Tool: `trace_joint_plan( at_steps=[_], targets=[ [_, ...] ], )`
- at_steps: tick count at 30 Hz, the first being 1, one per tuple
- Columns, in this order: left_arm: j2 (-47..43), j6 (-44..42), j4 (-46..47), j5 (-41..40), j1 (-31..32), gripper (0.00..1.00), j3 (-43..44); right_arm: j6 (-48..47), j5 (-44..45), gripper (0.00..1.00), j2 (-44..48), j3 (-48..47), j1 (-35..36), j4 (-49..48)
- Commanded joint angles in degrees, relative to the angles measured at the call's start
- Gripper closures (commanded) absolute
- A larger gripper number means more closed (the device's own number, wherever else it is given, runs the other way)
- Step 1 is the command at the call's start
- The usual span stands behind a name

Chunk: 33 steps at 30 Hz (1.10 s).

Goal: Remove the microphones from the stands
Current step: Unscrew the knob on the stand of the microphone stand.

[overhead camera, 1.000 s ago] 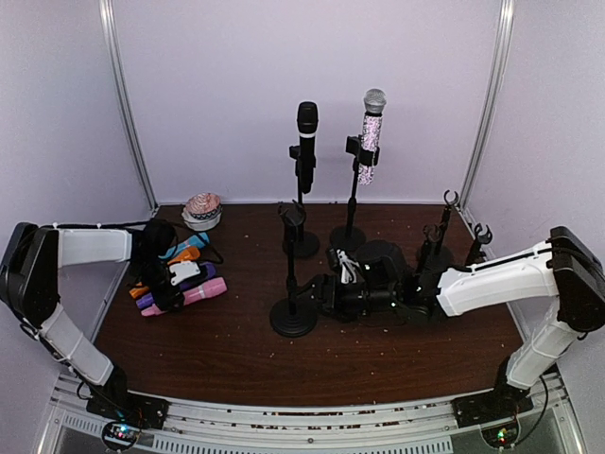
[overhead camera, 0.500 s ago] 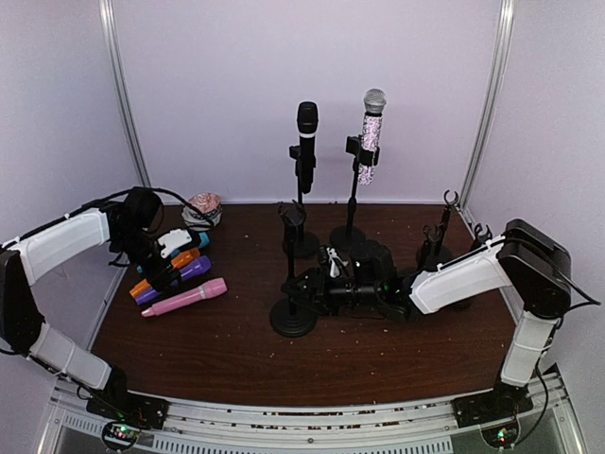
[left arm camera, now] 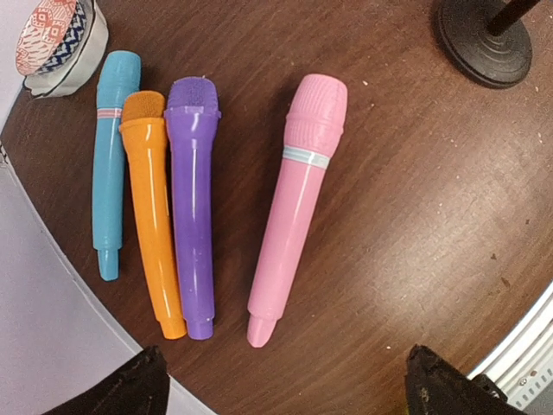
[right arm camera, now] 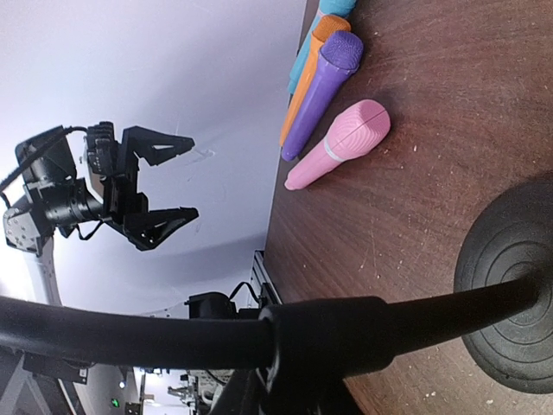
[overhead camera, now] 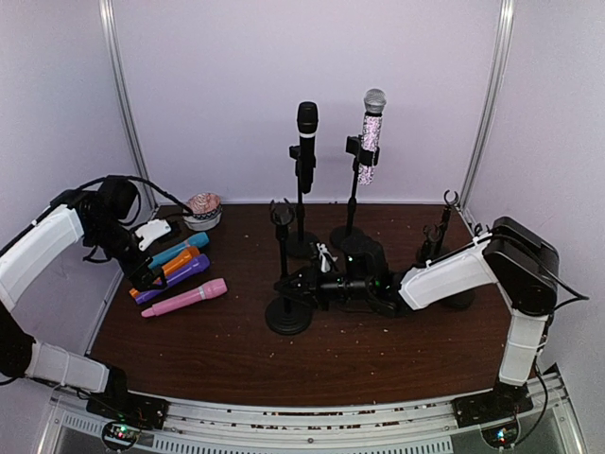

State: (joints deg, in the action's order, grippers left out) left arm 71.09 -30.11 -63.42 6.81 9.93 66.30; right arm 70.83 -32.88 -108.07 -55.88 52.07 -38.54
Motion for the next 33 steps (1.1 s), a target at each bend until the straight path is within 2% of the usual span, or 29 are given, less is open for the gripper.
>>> trace_joint_plan(
  at_steps=[1,7,11,16,24,28,33],
  targets=[
    [-0.86,-1.57,-3.61,1.11,-0.52,0.02,2.51,-2.16,2.03,0.88,0.64,-1.03,-0.89,0.15],
    [0.55,-2.72,-4.27,2.26,-0.54,0.02,3.46,-5.0,3.18,1.0,3.56,-0.93,-1.0,5.78],
    [0.93,-3.34,-4.72,6.09,-0.52,0.03,5.85,-6.01,2.89,1.0,4.43,-1.22,-1.26,8.16],
    [3.8,-2.94,-4.88,15.8,1.87,0.04,11.04,-4.5,2.52,1.0,3.81,0.49,-1.48,6.59],
    [20.84,-0.63,-1.23,21.71,14.66,0.11,26.49,0.08,-0.13,1.0,-0.17,3.28,-3.19,0.47],
    [29.15,2.85,1.15,27.01,18.02,0.15,34.5,-2.12,-0.38,1.0,0.81,4.17,-4.47,3.64],
    [37.33,6.24,1.19,32.73,21.27,0.2,45.55,-8.01,0.81,1.0,2.49,2.27,-4.78,13.83]
  ],
)
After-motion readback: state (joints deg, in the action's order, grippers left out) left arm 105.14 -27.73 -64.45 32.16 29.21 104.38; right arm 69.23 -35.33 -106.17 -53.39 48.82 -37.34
